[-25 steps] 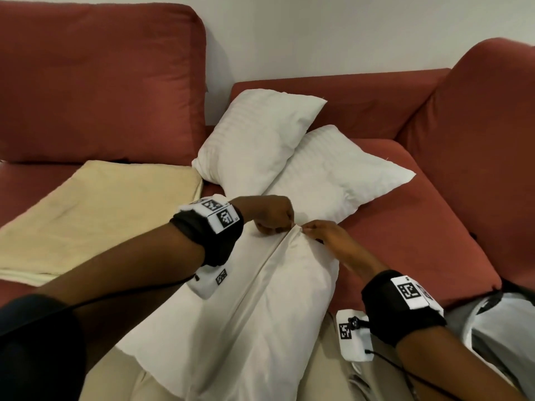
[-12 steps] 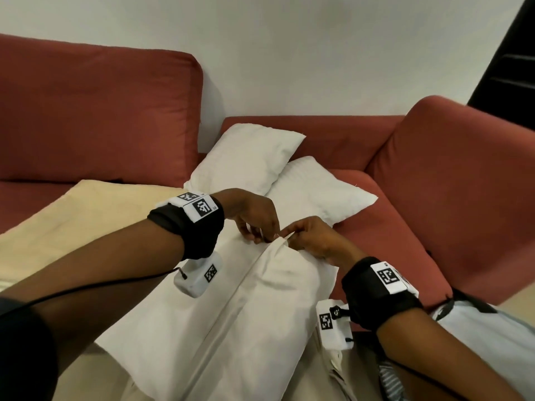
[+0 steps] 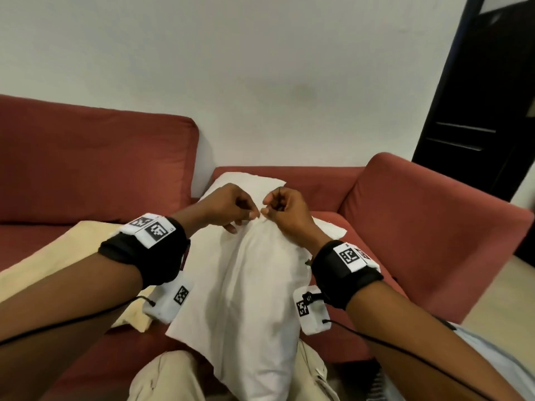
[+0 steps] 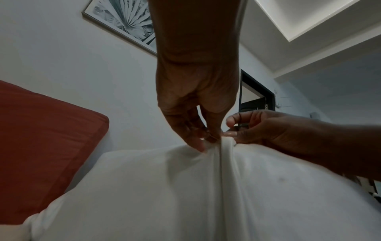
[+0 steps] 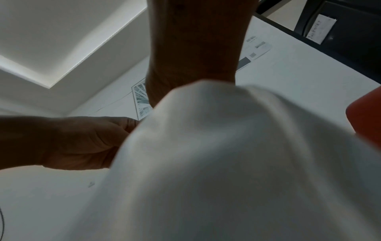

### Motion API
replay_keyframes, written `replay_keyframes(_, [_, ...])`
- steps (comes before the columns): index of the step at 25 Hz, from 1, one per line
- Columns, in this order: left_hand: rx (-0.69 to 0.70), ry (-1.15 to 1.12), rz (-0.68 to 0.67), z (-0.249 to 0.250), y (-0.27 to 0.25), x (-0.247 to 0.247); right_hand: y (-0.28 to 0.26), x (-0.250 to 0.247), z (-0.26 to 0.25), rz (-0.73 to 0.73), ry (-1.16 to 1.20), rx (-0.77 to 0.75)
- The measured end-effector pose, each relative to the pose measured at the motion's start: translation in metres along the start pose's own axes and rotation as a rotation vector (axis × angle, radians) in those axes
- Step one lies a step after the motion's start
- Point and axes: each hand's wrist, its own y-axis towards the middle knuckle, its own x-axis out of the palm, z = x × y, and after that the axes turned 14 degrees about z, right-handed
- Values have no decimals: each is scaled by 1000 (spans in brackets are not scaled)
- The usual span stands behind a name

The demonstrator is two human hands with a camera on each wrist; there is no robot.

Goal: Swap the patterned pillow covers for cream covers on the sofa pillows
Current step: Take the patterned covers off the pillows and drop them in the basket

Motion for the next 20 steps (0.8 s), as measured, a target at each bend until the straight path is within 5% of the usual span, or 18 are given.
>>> replay_keyframes(7, [447, 502, 305, -27, -40, 40, -12, -3, 17, 49, -231, -86])
replay_keyframes(13, [637, 560, 227, -71, -82, 69, 0, -26, 56, 95, -416, -38])
replay_keyframes(16, [515, 468, 283, -85, -95, 78, -22, -19, 65, -57, -637, -257])
replay_keyframes(20, [514, 405, 339, -82, -93, 90, -72, -9, 61, -503, -756, -517])
